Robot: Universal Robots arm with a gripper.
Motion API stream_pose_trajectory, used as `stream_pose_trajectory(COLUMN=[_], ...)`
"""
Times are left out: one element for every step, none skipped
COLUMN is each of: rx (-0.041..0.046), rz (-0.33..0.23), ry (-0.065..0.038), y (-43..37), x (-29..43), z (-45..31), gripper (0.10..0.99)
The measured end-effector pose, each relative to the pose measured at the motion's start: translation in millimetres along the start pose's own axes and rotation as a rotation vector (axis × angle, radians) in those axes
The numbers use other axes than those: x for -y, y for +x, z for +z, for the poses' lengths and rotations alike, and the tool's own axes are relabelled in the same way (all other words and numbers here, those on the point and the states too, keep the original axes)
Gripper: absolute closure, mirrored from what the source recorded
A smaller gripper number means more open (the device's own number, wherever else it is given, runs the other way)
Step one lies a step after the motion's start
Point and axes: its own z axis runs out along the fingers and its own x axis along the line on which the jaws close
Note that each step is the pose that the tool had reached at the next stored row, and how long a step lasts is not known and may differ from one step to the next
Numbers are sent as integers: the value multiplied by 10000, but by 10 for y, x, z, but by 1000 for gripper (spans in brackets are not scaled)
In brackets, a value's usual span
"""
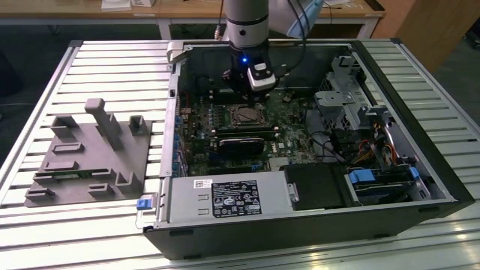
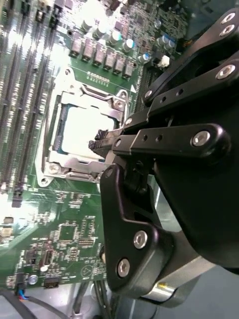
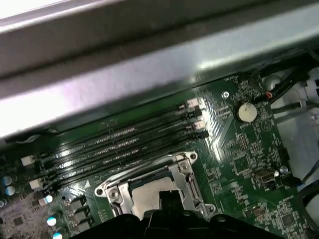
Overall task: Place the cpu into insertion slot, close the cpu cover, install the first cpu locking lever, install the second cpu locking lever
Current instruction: 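Install the first cpu locking lever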
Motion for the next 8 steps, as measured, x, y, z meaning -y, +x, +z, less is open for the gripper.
stream_pose_trajectory(rx=[-1,-2,-3,-4,-6,-7,-8,-8], rz=[2,4,6,7,8,9,9,10], ry=[-2,-6,-9,-12,-16,-19,-22,-23], y=[-5,-11,-16,-21,-26,-29,-30,-30], x=[15,30,43,57,70,78,81,80], z=[2,4,5,7,7,8,8,8], gripper=[980,980,980,980,980,980,980,980])
